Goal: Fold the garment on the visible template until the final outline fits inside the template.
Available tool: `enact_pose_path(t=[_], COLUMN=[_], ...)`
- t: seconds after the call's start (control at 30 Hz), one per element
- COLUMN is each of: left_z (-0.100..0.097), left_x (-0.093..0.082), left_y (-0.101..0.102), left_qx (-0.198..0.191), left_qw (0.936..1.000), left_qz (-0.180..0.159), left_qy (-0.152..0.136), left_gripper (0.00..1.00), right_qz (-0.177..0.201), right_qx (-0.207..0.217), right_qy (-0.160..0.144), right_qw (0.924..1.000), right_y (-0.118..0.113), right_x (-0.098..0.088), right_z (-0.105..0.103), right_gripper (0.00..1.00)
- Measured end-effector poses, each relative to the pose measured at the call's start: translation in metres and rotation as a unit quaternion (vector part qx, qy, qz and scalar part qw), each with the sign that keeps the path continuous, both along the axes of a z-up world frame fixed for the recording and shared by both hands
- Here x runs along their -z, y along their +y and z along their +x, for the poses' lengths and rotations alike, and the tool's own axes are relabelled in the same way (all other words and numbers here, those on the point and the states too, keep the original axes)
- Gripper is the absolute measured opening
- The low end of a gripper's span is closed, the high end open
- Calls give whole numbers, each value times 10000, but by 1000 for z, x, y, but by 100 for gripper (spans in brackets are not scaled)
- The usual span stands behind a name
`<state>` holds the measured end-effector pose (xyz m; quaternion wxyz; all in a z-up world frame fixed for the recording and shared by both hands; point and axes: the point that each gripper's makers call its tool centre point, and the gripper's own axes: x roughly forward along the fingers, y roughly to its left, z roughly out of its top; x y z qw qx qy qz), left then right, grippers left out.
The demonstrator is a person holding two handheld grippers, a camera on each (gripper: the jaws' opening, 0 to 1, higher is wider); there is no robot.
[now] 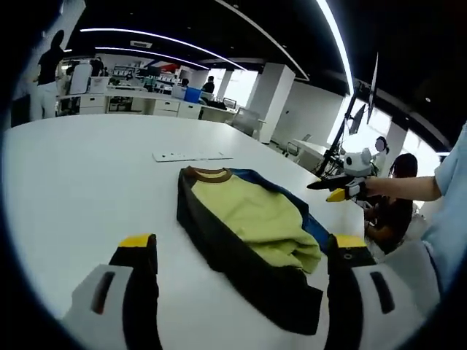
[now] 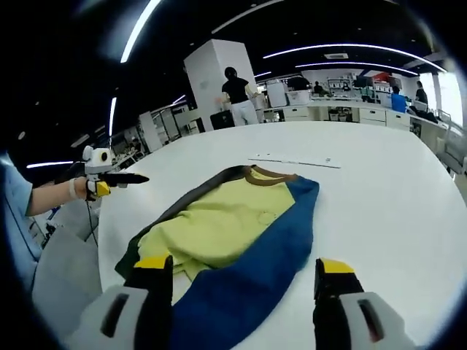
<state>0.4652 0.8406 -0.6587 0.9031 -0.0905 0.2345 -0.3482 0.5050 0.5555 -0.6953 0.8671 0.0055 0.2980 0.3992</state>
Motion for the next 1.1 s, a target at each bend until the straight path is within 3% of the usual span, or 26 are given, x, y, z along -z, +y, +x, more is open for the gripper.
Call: enact_pose_path(t=[0.3, 0.5, 0.87, 1.1], left_z=[-17, -30, -43, -46], left_x=[6, 12, 17, 19], left_y=[6, 7, 2, 2], left_qx=[-81, -100, -175, -233], left_qw=[9999, 9999, 9995, 9992], left_qz=[39, -93, -243, -324], left_qy=[-66, 0, 51, 83], left_gripper=[87, 83, 78, 74], right_qz=[115, -155, -353, -415], right_qx=[119, 42, -77, -160], right_qy=[198, 267, 554, 749], right_qw=[9997, 9995, 9978, 9962], right_y=[-14, -23, -16, -14], right_x=[4, 18, 37, 51], right_z=[-29, -58, -97, -121], right_gripper=[73, 65, 56, 43])
